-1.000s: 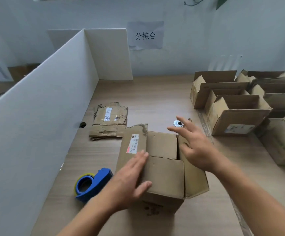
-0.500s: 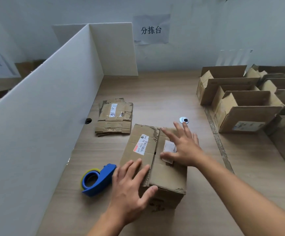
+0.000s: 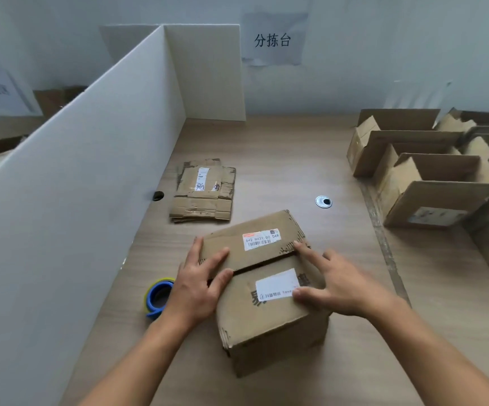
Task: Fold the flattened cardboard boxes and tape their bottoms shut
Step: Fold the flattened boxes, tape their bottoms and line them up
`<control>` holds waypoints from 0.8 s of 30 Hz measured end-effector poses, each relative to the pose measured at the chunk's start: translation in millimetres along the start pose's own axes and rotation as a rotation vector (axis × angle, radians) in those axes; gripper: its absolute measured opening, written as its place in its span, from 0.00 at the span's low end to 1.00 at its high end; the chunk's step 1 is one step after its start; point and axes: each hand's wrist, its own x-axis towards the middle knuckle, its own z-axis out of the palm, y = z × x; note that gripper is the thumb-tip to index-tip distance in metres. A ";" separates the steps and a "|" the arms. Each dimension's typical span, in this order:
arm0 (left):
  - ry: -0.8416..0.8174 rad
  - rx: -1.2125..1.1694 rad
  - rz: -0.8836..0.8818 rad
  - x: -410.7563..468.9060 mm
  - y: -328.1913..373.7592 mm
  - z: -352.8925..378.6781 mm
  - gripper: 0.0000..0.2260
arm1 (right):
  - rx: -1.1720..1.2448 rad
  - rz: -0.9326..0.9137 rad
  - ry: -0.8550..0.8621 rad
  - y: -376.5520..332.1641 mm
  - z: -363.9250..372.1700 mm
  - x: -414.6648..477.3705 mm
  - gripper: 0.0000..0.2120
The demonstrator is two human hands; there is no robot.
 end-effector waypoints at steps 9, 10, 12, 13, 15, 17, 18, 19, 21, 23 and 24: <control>-0.008 -0.163 -0.021 -7.3 11.5 17.3 0.28 | 0.481 -0.056 0.208 -6.9 23.9 2.0 0.38; -0.012 -0.169 -0.012 -5.1 14.4 18.0 0.27 | 0.468 -0.034 0.240 -7.4 23.9 0.3 0.37; -0.033 -0.189 0.036 3.6 21.0 22.6 0.26 | 0.465 0.044 0.312 -5.2 21.7 -8.2 0.34; -0.053 -0.193 0.058 10.2 24.0 26.5 0.26 | 0.472 0.087 0.350 -2.7 20.4 -13.8 0.33; -0.140 -0.168 0.066 22.9 27.3 39.4 0.27 | 0.462 0.150 0.411 5.5 21.6 -23.7 0.31; -0.277 -0.105 0.034 21.8 27.8 58.9 0.28 | 0.426 0.197 0.436 13.0 25.8 -27.9 0.29; -0.344 -0.074 0.013 15.3 25.9 69.9 0.29 | 0.409 0.215 0.429 15.6 29.2 -28.4 0.28; -0.379 -0.058 -0.006 7.0 22.1 79.5 0.29 | 0.397 0.221 0.411 17.9 35.1 -28.2 0.28; -0.336 -0.081 -0.023 -5.5 11.0 90.7 0.29 | 0.400 0.219 0.384 23.3 55.1 -28.3 0.29; -0.257 -0.054 -0.023 -6.1 0.3 89.9 0.28 | 0.454 0.246 0.334 23.5 82.3 -27.3 0.28; -0.238 -0.018 -0.027 -5.7 -4.9 86.3 0.28 | 0.494 0.256 0.308 20.0 97.4 -26.5 0.27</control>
